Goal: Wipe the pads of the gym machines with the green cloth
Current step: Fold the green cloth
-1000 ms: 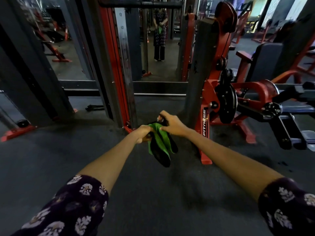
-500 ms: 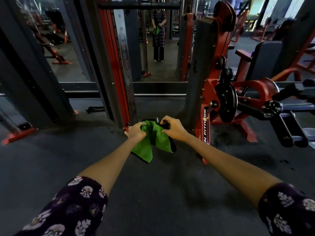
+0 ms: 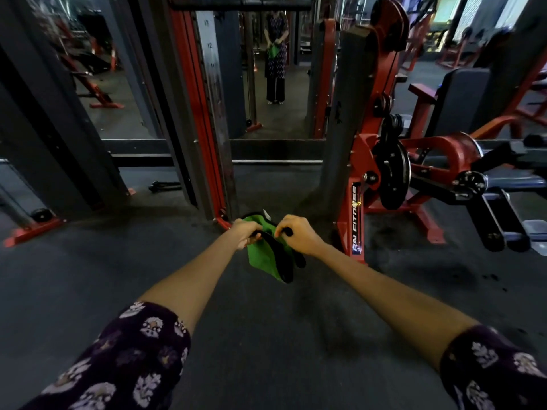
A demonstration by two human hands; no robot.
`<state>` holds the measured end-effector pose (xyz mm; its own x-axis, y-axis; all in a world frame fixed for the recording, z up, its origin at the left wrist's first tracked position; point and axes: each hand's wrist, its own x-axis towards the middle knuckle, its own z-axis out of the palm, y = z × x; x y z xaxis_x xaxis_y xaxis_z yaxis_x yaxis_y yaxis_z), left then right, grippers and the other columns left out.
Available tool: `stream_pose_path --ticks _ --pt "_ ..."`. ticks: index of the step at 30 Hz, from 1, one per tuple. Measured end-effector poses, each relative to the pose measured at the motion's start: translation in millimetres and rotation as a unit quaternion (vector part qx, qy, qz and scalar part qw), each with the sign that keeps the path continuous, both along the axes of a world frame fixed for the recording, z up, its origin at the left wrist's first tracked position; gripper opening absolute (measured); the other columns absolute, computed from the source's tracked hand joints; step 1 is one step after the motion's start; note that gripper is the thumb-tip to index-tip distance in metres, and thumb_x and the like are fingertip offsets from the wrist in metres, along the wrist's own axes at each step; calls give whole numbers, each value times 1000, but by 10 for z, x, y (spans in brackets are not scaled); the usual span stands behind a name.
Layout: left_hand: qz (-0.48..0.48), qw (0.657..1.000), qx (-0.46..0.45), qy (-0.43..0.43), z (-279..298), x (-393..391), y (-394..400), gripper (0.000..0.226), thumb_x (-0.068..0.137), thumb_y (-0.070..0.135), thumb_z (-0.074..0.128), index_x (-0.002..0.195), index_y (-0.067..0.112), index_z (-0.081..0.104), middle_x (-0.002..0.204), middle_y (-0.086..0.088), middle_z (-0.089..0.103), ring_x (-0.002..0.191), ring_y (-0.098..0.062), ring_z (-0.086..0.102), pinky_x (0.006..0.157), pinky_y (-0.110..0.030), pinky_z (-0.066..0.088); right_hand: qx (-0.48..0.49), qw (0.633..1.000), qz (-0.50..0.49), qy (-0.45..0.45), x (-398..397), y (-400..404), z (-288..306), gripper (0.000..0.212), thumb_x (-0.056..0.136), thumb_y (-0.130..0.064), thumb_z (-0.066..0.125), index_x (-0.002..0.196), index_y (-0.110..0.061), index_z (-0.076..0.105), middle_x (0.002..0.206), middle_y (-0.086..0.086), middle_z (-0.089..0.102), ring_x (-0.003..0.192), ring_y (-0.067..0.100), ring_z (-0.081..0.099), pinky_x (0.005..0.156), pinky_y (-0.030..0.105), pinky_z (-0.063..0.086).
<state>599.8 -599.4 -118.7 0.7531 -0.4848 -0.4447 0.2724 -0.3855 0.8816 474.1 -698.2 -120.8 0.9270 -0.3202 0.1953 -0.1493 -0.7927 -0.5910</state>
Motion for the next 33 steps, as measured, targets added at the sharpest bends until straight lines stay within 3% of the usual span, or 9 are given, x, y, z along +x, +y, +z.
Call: stream_pose_path --ticks 2,6,12,14,19,22,26,30,33 --pt "29 999 -17 35 -25 -30 -21 28 89 -9 49 66 6 44 52 -6 50 24 -3 43 31 -11 39 27 999 -26 -2 -14 62 -24 11 82 -3 65 86 -1 74 94 17 65 88 27 63 85 29 47" --pt "32 996 -36 77 -23 -70 -37 25 88 -8 52 68 5 52 45 -2 54 24 -2 42 29 -13 37 32 995 -90 37 -68 216 -4 41 75 -42 76 82 -3 69 84 3 53 74 15 54 66 27 43" --pt "0 992 -74 100 -25 -131 -87 6 93 10 57 96 5 56 91 -11 58 62 -14 57 41 -18 47 111 977 -167 70 6 253 67 24 77 -16 71 58 -14 56 68 4 58 67 14 58 56 28 45" --pt "-41 995 -70 54 14 -187 -47 30 94 29 57 119 17 46 104 -4 58 74 -13 57 51 -23 49 232 942 -242 26 47 219 121 24 77 -14 73 59 -13 57 63 0 57 61 10 55 50 20 44" --pt "-53 982 -164 -72 -51 -418 278 11 98 21 47 106 14 49 107 -3 57 89 -12 56 66 -9 46 622 708 -329 -59 111 2 250 20 77 5 70 83 -2 53 88 15 56 76 24 58 67 36 56" --pt "-60 964 -230 -122 -217 -519 522 32 77 11 56 105 5 41 97 0 54 90 -10 53 72 -14 45 654 681 -323 -59 140 -92 311 33 79 5 69 108 -1 54 107 18 53 80 24 55 48 31 55" --pt "-133 929 -209 -276 -425 -624 701 57 59 24 62 109 12 38 101 -1 51 90 2 55 75 -16 47 674 667 -315 -47 192 -67 383 21 82 3 65 100 -3 55 102 16 53 80 23 55 41 28 53" --pt "-97 886 -180 -416 -456 -644 667 53 65 27 73 109 19 46 114 1 52 101 -5 51 83 -22 48 703 640 -308 -36 201 -6 456 12 88 -1 60 79 -4 53 87 13 49 97 23 52 74 28 54" --pt "-63 861 -152 -482 -461 -582 631 43 69 14 79 105 6 57 129 -5 48 115 -13 49 96 -28 47 712 629 -312 -19 191 21 487 15 91 -4 59 77 -4 52 86 13 47 109 22 52 71 26 55"
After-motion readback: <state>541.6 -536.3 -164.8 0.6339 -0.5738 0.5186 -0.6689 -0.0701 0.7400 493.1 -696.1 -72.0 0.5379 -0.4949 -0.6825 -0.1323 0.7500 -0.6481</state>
